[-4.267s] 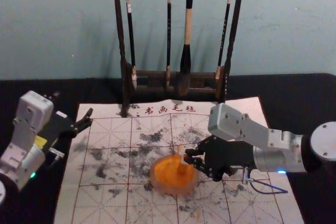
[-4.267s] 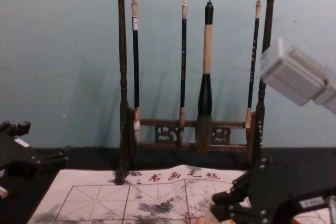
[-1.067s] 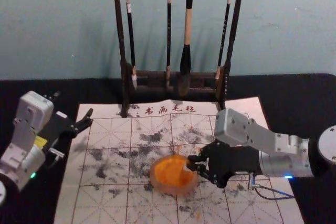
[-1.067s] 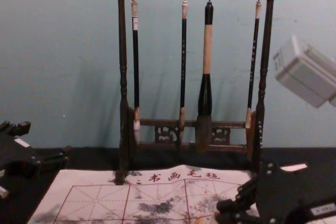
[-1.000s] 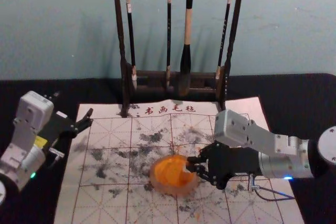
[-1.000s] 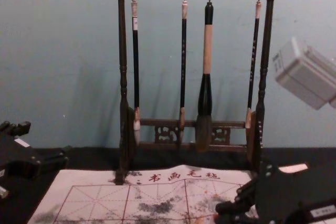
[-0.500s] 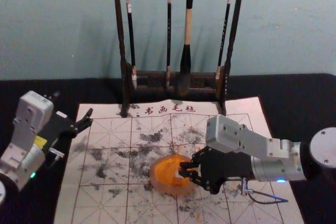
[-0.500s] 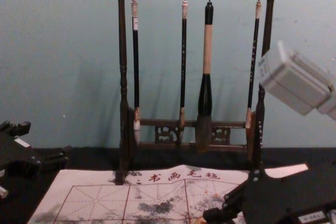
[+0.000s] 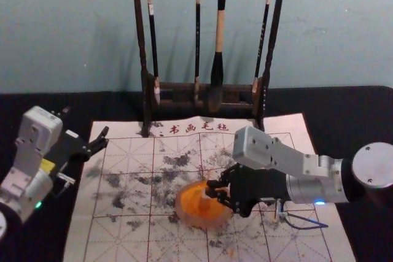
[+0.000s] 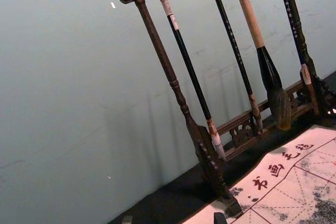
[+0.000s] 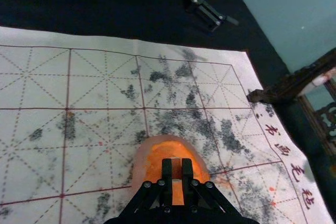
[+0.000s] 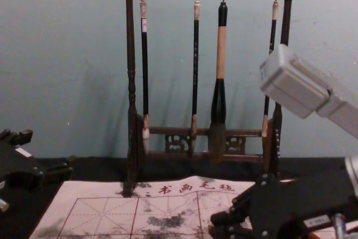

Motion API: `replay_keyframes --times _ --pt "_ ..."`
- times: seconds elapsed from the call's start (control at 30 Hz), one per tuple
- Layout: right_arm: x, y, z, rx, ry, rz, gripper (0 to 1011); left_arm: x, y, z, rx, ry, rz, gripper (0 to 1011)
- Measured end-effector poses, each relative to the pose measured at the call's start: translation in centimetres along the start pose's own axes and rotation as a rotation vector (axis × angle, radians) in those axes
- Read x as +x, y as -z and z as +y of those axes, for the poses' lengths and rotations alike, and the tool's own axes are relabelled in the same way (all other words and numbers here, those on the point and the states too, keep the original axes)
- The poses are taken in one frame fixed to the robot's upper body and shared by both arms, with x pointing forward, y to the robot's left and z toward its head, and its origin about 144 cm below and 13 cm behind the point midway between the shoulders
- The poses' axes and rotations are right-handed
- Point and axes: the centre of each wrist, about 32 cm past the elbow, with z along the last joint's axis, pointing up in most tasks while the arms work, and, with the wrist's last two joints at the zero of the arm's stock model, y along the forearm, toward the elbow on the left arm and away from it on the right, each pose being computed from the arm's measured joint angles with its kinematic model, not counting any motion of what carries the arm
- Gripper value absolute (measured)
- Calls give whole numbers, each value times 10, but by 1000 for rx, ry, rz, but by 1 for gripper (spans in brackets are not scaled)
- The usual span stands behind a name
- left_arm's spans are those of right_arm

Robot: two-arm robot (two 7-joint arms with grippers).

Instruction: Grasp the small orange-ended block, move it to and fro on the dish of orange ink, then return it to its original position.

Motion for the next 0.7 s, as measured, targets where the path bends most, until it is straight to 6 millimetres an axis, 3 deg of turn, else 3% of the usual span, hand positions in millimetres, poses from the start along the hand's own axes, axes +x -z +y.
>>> replay_keyframes --times 0.7 --pt "9 5 -3 -21 44 22 75 0 0 0 0 0 0 1001"
